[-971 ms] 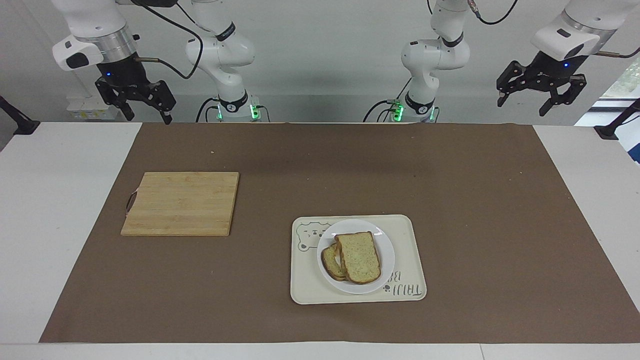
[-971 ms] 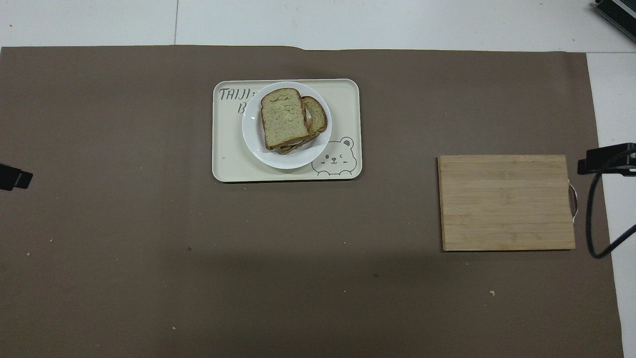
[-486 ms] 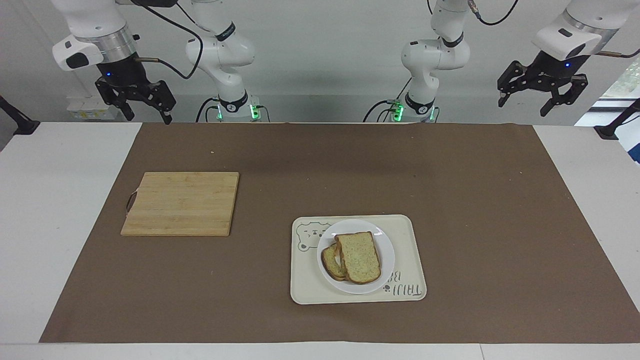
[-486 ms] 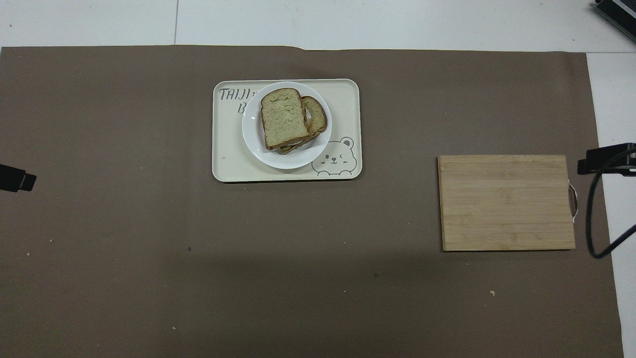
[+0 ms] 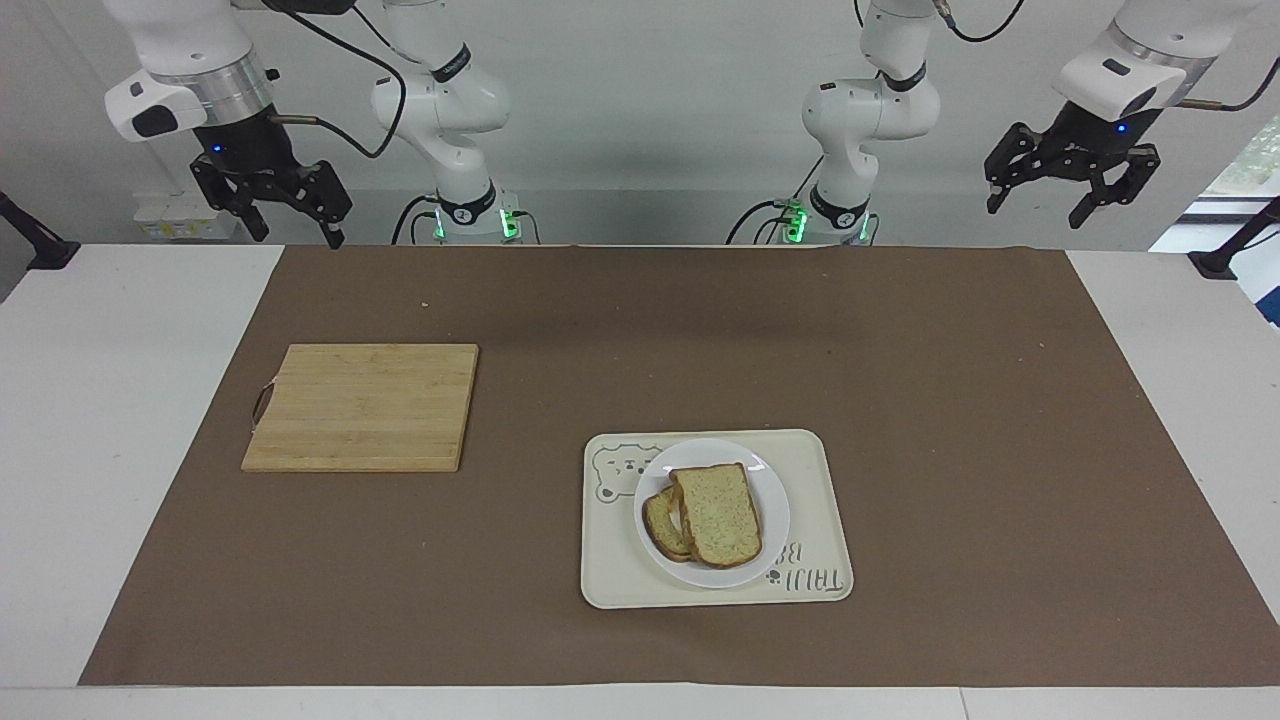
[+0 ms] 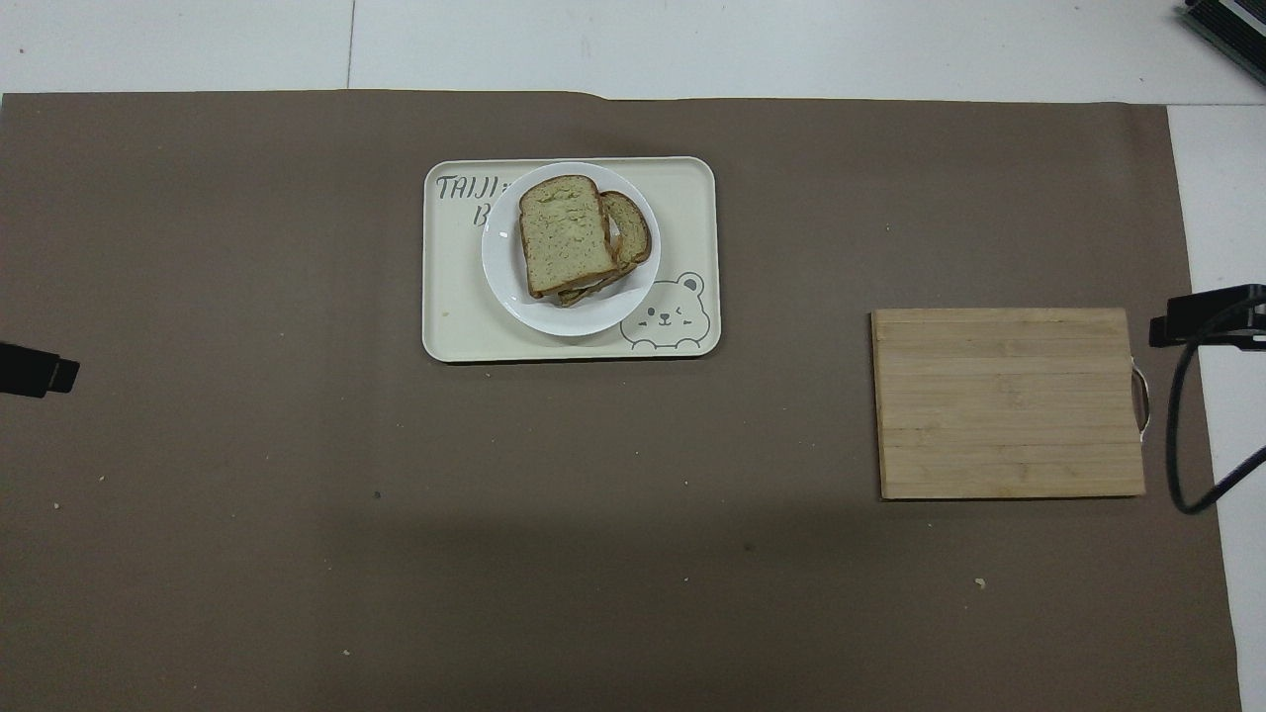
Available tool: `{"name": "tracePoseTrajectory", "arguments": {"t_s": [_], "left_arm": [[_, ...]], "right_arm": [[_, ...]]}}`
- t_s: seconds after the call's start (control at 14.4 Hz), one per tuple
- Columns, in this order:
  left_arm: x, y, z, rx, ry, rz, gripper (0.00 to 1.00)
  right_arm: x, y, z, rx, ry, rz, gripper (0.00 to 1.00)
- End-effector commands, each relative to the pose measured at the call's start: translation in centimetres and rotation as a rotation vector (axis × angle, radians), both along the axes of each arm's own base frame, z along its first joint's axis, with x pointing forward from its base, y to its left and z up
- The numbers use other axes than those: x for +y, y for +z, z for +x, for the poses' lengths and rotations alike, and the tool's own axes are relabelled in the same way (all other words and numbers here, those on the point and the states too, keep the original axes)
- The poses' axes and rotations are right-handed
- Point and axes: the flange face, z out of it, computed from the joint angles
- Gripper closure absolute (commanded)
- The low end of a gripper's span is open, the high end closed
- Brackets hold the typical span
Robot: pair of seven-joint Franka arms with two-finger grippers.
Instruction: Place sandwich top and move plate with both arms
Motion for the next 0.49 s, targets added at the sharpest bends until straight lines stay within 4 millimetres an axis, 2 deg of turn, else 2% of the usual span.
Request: {"name": "tracePoseTrajectory", "arguments": {"t_s": [0.0,0.42], "left_arm": [[-0.19,-0.08,-0.80,-0.023,0.066,0.035,0.00],[-0.26,0.17,-0.77,-0.031,0.088,0.023,0.00]], "right_arm": [[-0.13,0.13,-0.50,0.004,0.022,0.002,0.00],[-0.13,0.13,-0.50,0.004,0.023,0.002,0.00]]}}
